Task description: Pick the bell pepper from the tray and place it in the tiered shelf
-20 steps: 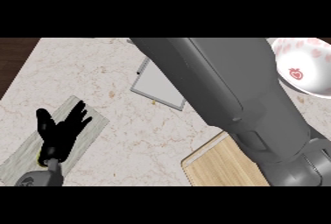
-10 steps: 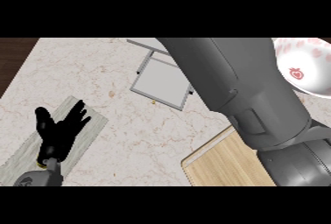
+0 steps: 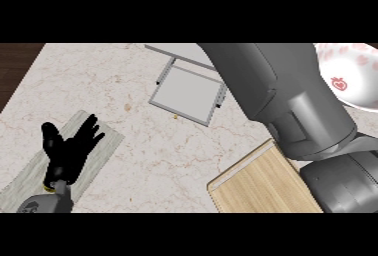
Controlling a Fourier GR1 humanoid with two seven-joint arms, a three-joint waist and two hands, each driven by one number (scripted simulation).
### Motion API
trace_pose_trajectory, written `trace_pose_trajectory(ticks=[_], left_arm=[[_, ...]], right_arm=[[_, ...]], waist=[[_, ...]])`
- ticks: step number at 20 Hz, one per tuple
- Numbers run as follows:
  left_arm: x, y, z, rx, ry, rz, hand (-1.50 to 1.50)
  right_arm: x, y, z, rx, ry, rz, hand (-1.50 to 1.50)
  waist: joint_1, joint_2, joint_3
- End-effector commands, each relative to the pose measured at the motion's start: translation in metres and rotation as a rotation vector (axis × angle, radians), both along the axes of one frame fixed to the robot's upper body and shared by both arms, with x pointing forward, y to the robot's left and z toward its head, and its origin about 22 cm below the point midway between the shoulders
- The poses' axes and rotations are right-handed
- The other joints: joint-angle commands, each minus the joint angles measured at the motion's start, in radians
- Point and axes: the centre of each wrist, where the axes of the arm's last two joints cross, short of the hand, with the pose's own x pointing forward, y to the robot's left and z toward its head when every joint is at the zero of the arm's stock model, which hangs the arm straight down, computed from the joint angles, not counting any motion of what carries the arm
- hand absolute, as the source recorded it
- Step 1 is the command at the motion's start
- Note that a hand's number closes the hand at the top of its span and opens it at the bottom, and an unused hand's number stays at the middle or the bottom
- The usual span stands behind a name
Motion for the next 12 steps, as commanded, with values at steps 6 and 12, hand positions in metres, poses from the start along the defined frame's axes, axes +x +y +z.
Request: trace_pose_trajectory(ticks=[6,12], left_arm=[[-0.001,-0.006,-0.008,-0.009,0.034,-0.017,0.00],[0.005,-0.008,-0.002,-0.005,0.034,-0.012,0.00]], right_arm=[[0.004,-0.006,0.016,0.028,-0.015,0.011,1.50],[0.006,-0.012,0.013,0.174,-0.109,-0.059,1.50]], waist=[[0.007,0.005,-0.005],[0.003,0.006,-0.005]])
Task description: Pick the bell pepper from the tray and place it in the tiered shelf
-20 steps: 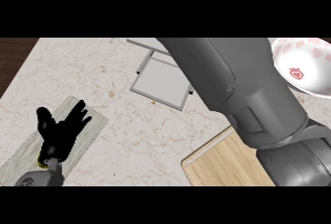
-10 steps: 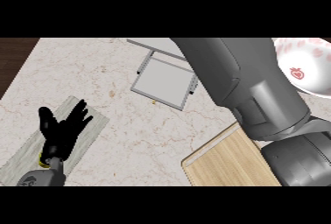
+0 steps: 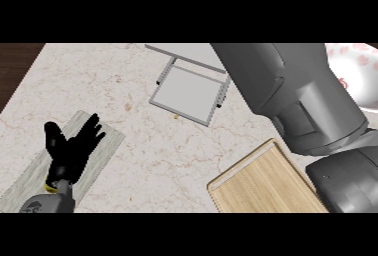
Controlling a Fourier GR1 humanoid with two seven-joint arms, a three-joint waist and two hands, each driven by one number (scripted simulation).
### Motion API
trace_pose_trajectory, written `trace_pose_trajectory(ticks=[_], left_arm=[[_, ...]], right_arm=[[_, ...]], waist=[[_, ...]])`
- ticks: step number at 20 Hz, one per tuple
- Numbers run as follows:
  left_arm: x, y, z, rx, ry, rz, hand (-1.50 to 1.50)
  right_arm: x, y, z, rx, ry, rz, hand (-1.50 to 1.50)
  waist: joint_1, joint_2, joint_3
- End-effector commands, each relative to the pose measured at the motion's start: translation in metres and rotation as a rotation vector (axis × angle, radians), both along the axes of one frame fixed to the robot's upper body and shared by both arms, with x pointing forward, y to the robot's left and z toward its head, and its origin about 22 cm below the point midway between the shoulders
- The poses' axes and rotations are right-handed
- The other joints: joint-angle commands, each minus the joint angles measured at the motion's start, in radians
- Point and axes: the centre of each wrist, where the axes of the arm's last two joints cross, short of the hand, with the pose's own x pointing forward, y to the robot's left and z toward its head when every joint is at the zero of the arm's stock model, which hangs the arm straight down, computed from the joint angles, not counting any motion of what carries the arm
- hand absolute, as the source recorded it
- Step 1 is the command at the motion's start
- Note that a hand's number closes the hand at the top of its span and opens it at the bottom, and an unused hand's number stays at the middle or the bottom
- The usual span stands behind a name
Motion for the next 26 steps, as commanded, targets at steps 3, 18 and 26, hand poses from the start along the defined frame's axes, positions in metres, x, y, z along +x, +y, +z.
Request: trace_pose_trajectory(ticks=[3,18,26], left_arm=[[0.002,0.002,-0.009,0.000,0.030,0.002,0.00],[-0.002,-0.001,-0.010,0.002,0.032,0.015,0.00],[-0.020,0.019,-0.014,-0.007,0.056,0.056,0.00]], right_arm=[[-0.006,0.006,0.006,0.223,-0.118,-0.054,-1.50],[-0.008,-0.028,0.033,0.579,-0.466,-0.104,-1.50],[-0.013,-0.079,0.065,0.624,-0.590,-0.314,-1.50]], waist=[[-0.009,0.001,-0.004],[-0.025,-0.006,-0.004],[-0.061,-0.027,-0.003]])
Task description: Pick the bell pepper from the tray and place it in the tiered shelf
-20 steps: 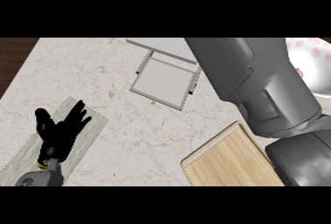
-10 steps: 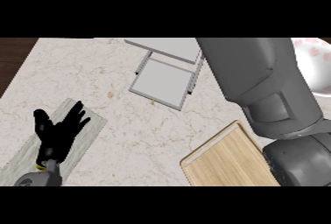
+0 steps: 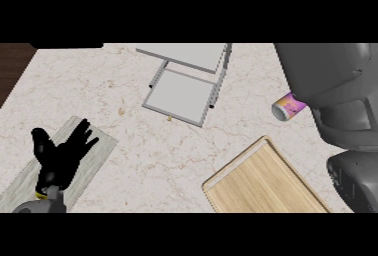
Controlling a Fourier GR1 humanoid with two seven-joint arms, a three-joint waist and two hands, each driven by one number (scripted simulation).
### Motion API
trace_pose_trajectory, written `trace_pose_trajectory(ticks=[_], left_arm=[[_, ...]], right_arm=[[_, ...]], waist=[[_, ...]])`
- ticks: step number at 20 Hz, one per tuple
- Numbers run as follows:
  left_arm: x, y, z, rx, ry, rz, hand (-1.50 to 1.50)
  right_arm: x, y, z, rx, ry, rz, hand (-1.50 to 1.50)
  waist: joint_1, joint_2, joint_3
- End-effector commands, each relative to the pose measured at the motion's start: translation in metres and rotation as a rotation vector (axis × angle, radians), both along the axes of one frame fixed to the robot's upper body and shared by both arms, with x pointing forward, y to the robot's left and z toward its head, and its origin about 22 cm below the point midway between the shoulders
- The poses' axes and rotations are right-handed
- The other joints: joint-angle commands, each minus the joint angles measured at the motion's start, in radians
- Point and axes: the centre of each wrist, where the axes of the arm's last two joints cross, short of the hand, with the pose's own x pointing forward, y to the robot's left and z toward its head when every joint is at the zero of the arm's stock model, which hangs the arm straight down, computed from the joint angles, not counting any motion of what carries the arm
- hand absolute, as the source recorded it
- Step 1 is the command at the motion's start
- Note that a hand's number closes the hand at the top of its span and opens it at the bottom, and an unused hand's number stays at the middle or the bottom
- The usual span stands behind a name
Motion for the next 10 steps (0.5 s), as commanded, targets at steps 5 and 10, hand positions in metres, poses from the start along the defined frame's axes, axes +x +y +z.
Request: trace_pose_trajectory(ticks=[5,10], left_arm=[[-0.010,0.004,-0.013,-0.017,0.042,0.041,0.00],[-0.010,0.005,-0.004,-0.010,0.030,0.041,0.00]], right_arm=[[-0.024,-0.053,0.020,0.194,-0.095,-0.101,-1.50],[-0.053,-0.089,0.009,0.174,-0.068,-0.071,-1.50]], waist=[[-0.051,-0.014,-0.001],[-0.051,-0.015,0.000]])
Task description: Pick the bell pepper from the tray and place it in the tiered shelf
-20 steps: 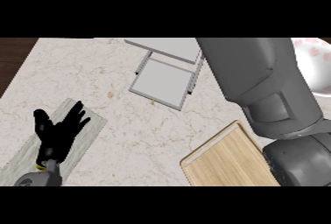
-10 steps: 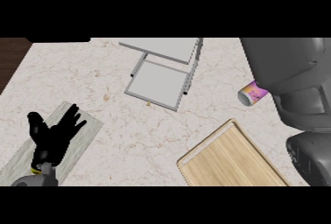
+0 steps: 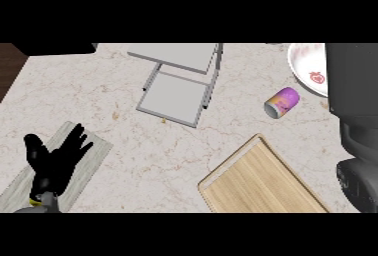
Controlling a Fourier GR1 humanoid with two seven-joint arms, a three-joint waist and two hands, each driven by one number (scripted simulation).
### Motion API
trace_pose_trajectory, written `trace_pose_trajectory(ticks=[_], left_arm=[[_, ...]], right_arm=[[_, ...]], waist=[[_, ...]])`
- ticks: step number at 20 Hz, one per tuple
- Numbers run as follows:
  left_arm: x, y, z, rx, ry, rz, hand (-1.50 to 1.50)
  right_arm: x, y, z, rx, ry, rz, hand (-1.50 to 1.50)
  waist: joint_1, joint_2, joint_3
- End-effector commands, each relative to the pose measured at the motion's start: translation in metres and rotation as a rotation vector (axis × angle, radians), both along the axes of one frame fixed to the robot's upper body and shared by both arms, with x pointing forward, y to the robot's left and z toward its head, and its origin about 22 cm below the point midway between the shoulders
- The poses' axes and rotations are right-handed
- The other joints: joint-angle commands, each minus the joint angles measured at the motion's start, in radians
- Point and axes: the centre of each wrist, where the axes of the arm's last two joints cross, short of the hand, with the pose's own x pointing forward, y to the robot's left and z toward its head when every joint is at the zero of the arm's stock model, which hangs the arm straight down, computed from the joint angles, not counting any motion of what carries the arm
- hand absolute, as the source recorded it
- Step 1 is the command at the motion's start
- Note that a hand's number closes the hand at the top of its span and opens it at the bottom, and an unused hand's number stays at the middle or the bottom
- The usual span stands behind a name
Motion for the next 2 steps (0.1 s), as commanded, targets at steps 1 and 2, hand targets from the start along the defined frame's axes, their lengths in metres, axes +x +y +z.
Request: trace_pose_trajectory(ticks=[1,2], left_arm=[[-0.013,-0.003,-0.012,-0.011,0.039,0.024,0.00],[0.002,-0.003,-0.008,0.001,0.033,0.027,0.00]], right_arm=[[-0.029,-0.027,-0.011,0.030,0.035,0.018,-1.50],[-0.044,-0.025,0.004,0.017,0.016,0.037,-1.50]], waist=[[0.000,0.003,-0.003],[-0.014,0.002,-0.004]])
